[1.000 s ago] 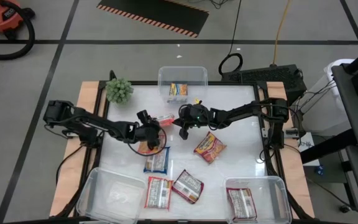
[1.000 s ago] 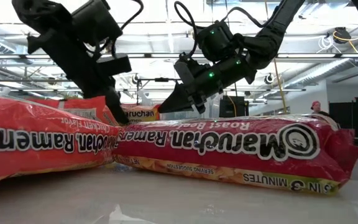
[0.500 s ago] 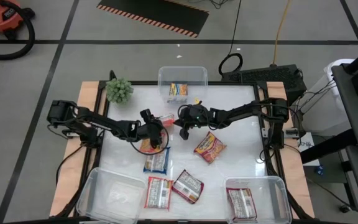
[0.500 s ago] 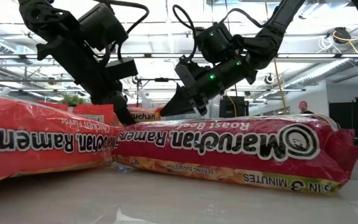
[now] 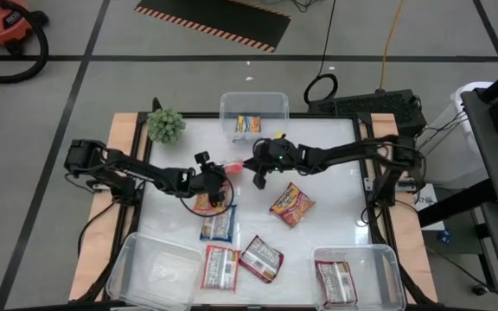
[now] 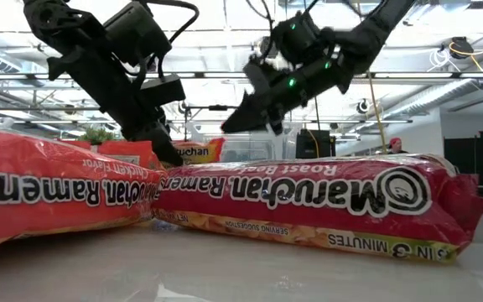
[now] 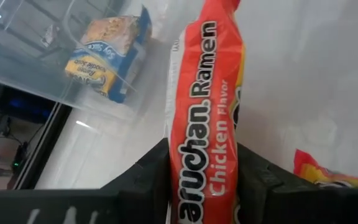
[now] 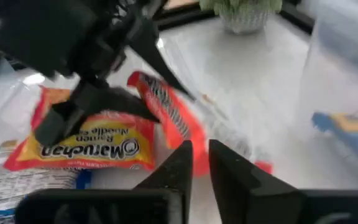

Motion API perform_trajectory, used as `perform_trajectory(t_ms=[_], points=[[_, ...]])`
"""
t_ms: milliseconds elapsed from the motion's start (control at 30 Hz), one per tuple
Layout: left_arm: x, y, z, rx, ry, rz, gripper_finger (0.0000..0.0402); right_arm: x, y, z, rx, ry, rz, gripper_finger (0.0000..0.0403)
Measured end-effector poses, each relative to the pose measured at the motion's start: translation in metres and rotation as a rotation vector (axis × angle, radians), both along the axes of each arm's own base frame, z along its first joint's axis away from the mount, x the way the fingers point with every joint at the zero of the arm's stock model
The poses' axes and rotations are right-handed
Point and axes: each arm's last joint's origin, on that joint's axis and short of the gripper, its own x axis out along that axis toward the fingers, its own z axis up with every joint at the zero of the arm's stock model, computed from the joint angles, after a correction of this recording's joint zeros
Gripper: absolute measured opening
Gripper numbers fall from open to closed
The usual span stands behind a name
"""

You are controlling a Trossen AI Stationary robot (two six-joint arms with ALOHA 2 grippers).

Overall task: Sort Maruchan noodles
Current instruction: Put the top orange noodle pack into the left transparent bin

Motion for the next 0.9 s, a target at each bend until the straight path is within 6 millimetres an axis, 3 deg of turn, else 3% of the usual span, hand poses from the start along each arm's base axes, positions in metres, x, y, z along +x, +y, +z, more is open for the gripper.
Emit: perform_trajectory(t_ms=[167,400,533,767,900], points=[[-0.005,-0.008,0.017,-0.035,-0.015,-0.045,0.0135,-0.02,0.003,0.035,-0.043,0.013,0.009,0.0092],[-0.023,-0.018,0.071,-0.079,-0.063,-0.022,0.0136,-0.051,0.009,0.078,-0.094,0.002,-0.013,0.0122],[-0.04,-0.025,0.106,-0.181,-0.124,0.018,0.0137,-0.065,0.017,0.091,-0.09,0.022,0.004,0.0125],[-0.076,-0.044,0.171,-0.567,-0.15,-0.027,0.0137,-0.08,0.037,0.104,-0.087,0.036,0.065,0.0118],[-0.096,-0.057,0.203,-0.708,-0.18,-0.109,0.0138,-0.083,0.044,0.097,-0.086,0.048,0.091,0.0117]])
